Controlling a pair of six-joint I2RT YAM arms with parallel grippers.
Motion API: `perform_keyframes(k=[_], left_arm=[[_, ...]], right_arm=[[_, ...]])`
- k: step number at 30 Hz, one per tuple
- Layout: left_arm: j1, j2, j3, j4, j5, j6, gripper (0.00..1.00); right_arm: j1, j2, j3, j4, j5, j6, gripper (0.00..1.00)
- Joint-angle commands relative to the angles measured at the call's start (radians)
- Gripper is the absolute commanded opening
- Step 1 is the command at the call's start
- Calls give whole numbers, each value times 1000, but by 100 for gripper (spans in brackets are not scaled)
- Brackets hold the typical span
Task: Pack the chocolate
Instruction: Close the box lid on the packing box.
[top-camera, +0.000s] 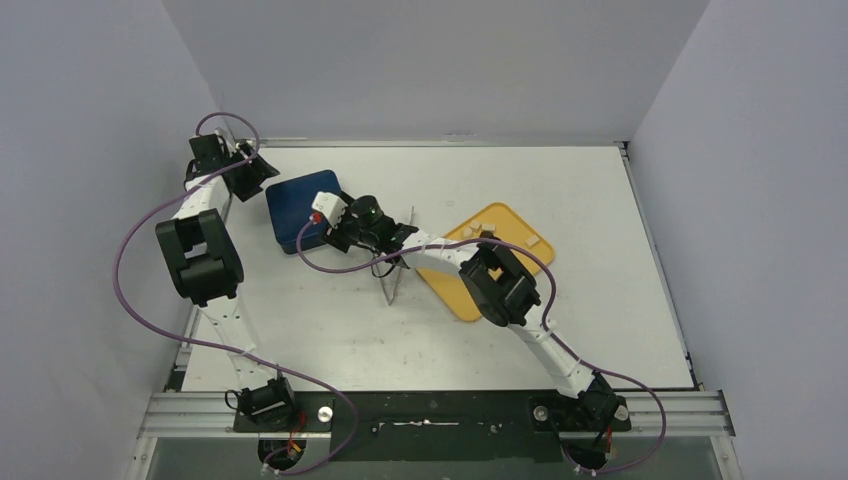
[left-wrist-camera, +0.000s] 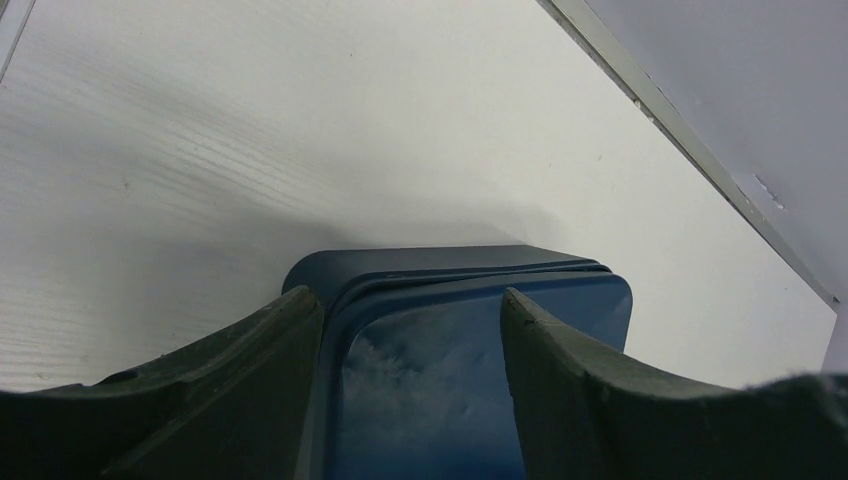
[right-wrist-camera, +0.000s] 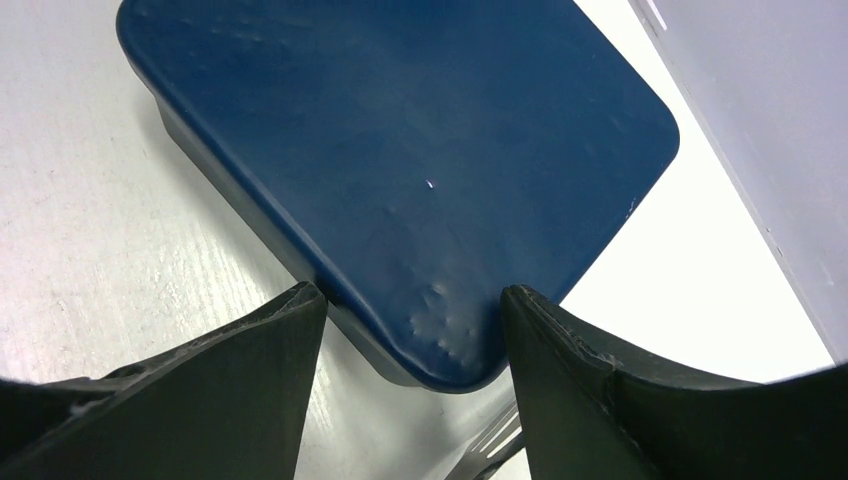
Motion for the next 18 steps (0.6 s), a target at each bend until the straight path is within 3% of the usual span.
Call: perform_keyframes(k=[1, 18], left_arm=[[-2, -7, 19, 15, -4, 14, 63], [-10, -8, 17, 17, -9, 15, 63]], right_arm=[[2, -51, -9, 125, 2, 32, 66], [3, -64, -57, 232, 38, 63, 65]])
